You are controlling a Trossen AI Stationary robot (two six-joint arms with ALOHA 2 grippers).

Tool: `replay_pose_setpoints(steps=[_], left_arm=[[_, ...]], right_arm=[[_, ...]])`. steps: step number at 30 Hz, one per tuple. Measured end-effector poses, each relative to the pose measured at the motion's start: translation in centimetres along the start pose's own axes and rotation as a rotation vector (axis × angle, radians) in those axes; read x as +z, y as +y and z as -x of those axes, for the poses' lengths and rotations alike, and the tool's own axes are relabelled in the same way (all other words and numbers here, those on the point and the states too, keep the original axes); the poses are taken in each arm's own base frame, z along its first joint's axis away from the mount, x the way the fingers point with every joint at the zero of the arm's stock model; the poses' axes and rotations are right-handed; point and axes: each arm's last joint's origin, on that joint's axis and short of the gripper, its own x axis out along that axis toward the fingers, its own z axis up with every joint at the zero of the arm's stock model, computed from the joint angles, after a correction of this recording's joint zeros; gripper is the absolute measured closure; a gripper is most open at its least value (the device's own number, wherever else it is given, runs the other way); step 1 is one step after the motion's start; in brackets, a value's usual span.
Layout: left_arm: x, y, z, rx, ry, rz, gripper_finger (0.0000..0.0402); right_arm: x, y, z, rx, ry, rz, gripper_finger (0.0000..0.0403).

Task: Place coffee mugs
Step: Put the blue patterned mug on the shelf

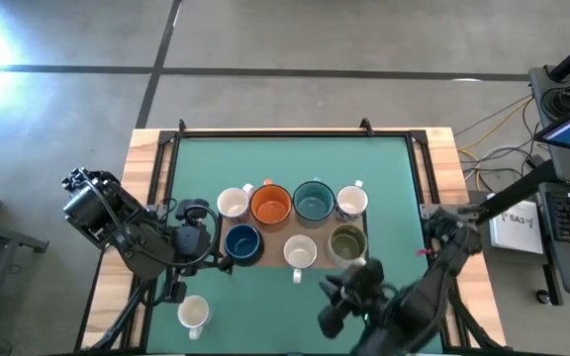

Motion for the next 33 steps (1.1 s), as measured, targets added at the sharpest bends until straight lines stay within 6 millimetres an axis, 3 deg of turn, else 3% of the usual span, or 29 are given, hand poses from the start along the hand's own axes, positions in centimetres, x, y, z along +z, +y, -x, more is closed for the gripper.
replay_pose_setpoints(steps=[6,12,16,24,33], left_arm=[[-0.1,0.0,0.0,0.004,0.009,-0.069,0.0341],[-0.3,0.3,0.3,0.009,0.022,-0.103,0.0341],[-0.5,0.6,1.0,0.002,0.006,-0.112,0.0341],[-0.8,1.5,2.7,0.019,-0.042,-0.105,0.0341],[-1.0,2.0,3.6,0.028,-0.069,-0.092,0.0341]], right_arm=[[-5.5,1.8,-2.5,-0.020,-0.073,-0.021,0.0312],[-8.5,3.3,-4.9,0.007,-0.134,-0.070,0.0312],[-9.7,3.9,-5.4,0.031,-0.152,-0.035,0.0312],[-11.9,4.3,-6.9,0.013,-0.359,0.168,0.0312],[-12.1,4.3,-7.2,0.001,-0.472,0.221,0.0312]])
